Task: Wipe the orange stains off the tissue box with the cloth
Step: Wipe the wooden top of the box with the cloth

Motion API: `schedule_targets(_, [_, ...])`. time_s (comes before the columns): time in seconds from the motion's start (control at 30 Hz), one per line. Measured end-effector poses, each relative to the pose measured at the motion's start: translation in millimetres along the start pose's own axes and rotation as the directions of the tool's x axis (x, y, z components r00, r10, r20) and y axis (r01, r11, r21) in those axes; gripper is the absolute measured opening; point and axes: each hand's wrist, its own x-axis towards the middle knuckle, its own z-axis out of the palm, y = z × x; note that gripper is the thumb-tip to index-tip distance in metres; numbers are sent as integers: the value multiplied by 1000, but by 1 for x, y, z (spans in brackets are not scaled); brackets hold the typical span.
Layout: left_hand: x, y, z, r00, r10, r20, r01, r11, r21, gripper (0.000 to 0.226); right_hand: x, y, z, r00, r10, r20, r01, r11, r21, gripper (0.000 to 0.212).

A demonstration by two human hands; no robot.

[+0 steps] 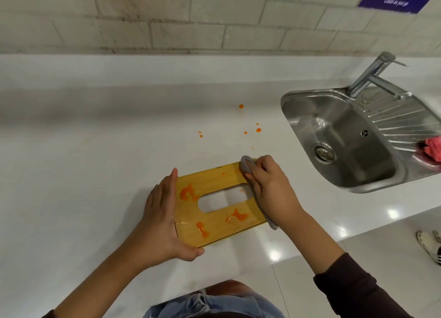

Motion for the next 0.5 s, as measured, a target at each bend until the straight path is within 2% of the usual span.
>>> schedule_targets(0.17, [-1, -1, 1, 1000, -29, 1, 29, 999, -17, 157, -28, 8, -13, 998, 60, -15, -61, 996, -70, 30])
schedule_targets(0.3, [0, -3, 1, 1000, -23, 15, 24, 999, -39, 157, -27, 9, -10, 989, 135, -52, -141, 983, -119, 22])
schedule_targets(0.37, [0, -3, 0, 1000, -18, 24, 19, 999, -40, 157, -17, 8, -5, 982, 170, -79, -178, 978, -109, 17])
schedule_targets(0.5, [0, -3, 0, 999, -29, 38, 30, 999, -40, 156, 5, 4, 4, 979, 188, -84, -194, 979, -62, 24])
